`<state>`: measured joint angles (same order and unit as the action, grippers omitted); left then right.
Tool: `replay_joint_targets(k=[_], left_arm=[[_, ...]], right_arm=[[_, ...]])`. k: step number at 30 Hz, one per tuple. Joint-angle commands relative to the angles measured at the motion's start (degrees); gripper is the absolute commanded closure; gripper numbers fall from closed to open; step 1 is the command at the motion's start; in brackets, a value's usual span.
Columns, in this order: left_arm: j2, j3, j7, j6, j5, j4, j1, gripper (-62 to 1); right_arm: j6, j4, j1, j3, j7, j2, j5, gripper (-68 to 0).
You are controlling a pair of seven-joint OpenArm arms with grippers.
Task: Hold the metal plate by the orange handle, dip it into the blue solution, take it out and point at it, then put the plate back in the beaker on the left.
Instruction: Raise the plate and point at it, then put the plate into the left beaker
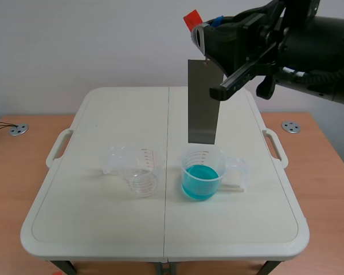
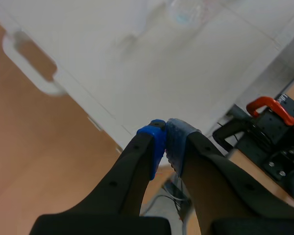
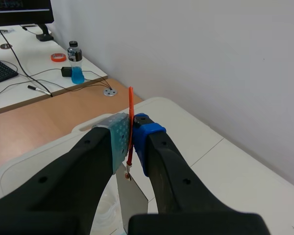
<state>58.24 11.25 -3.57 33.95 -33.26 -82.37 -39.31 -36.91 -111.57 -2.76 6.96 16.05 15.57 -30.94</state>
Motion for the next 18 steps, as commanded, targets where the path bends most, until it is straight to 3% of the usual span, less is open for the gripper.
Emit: replay_joint_targets(k=[1, 6, 11, 18], left_arm=[[-0.94, 0.57, -2.08, -1.6, -0.63, 0.74, -2.16, -1.7], [-1.33, 1.25, -7.3, -6.23, -0.15, 4.48, -10.75, -1.7], [-3.93, 1.2, -11.34, -7.74, 1.99, 9.51, -16.17, -1.7], [-10.58, 0.68, -13.57, -7.69, 8.41, 15.78, -18.14, -1.4]], right_arm=[[0.07, -1.05, 1.9, -0.37, -0.72, -0.04, -0.85, -1.3], [0.61, -0.2, 4.07, 1.25, -0.37, -0.07, -0.83, -1.3], [1.77, -0.07, 6.25, 3.41, 0.26, -0.48, -0.83, -1.3], [1.97, 1.55, 8.68, 6.34, 3.39, -4.87, -0.11, -1.3]])
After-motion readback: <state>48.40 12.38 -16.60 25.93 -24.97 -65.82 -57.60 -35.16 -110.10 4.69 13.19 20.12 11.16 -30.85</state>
